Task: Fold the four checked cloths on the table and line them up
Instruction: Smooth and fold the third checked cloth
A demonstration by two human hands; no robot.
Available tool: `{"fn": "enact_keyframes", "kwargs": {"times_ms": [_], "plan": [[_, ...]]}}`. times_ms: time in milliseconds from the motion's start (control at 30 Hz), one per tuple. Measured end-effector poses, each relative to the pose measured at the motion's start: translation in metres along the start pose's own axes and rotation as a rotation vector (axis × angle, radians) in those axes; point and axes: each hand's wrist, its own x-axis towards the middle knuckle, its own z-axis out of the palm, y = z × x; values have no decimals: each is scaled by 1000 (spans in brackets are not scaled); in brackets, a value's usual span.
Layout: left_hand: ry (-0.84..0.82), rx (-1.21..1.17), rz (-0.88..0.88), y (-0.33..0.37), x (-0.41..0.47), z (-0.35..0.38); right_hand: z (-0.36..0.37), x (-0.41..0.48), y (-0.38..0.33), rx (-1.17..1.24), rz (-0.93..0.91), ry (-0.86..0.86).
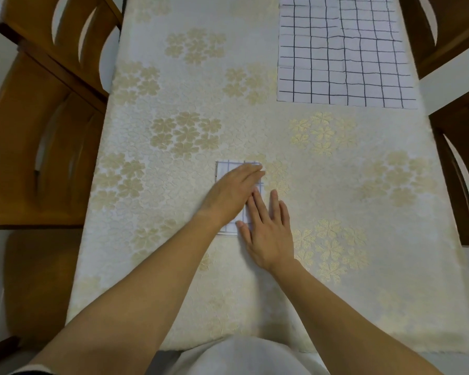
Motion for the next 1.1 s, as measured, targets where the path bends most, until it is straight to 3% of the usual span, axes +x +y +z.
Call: {"fn": "enact_keyframes", "kwargs": {"times_ms": [300,533,633,800,967,1100], "plan": [[-193,185,-65,-10,-6,13,-1,-19,17,33,-105,40],[-191,326,-139,-5,-3,19,0,-45,25,58,-182,55],[-187,343,-132,-6,-4,19,-5,-48,24,94,-182,183],[-179,365,-125,-6,-5,17,-37,-8,5,293,96,373],[-253,395,-143,-3,0,9,-42,24,-7,448,402,166],[-232,388,-145,1,17,-13,-46,22,-8,366,435,17]]}}
